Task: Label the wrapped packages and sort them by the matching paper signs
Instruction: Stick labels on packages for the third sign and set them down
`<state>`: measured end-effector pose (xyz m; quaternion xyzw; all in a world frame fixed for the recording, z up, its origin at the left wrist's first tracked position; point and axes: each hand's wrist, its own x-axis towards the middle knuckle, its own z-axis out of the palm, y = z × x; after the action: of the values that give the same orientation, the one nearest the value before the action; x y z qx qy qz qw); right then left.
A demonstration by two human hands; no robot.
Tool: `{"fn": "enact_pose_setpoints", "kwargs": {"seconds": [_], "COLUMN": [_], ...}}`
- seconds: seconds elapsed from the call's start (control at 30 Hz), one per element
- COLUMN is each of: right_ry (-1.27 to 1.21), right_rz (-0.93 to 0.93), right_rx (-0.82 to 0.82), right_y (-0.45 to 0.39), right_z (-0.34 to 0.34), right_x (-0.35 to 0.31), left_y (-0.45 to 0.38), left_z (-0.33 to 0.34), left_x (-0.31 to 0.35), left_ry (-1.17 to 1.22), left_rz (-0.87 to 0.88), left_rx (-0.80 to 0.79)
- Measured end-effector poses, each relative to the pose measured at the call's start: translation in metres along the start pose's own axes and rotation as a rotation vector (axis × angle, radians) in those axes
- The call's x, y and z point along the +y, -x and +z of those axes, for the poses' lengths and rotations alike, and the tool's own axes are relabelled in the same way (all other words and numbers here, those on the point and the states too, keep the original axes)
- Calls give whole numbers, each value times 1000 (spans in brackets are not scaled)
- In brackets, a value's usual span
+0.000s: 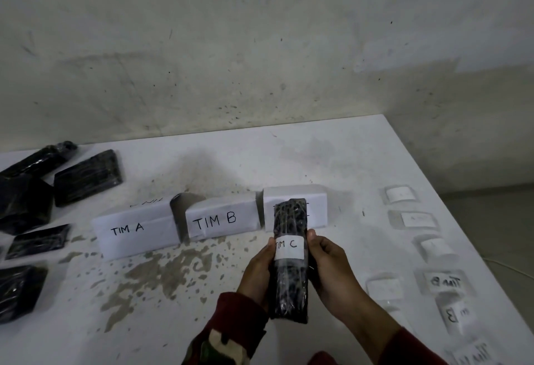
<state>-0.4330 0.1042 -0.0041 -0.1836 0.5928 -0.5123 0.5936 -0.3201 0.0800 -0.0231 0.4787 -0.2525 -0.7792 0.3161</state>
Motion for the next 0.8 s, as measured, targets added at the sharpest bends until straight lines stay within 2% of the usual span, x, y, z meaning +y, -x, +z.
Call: {"fn": "enact_pose_setpoints", "kwargs": {"seconds": [0.2, 0.33, 0.4, 0.5, 0.6, 0.8], "right_ry": [-107, -28, 93, 274, 389, 341], "right_rz": [81, 116, 78, -125, -282, -149], "right_rx": [-54, -46, 19, 201, 225, 144], "right_y": [-1, -2, -1, 3, 10, 9], "right_z": [5, 5, 3, 0, 5, 7], "right_x": [-3, -5, -6, -4, -1, 1], "left_y": [1, 2, 3, 6, 8, 12], "left_z": [4, 7, 8, 11, 16, 15], "left_x": [-1, -3, -2, 1, 2, 1], "left_ry": [17, 39, 23, 2, 17, 30], "left_rz": [40, 60, 111, 209, 260, 237], "left_rx": [28, 35, 65, 109, 149, 148]}}
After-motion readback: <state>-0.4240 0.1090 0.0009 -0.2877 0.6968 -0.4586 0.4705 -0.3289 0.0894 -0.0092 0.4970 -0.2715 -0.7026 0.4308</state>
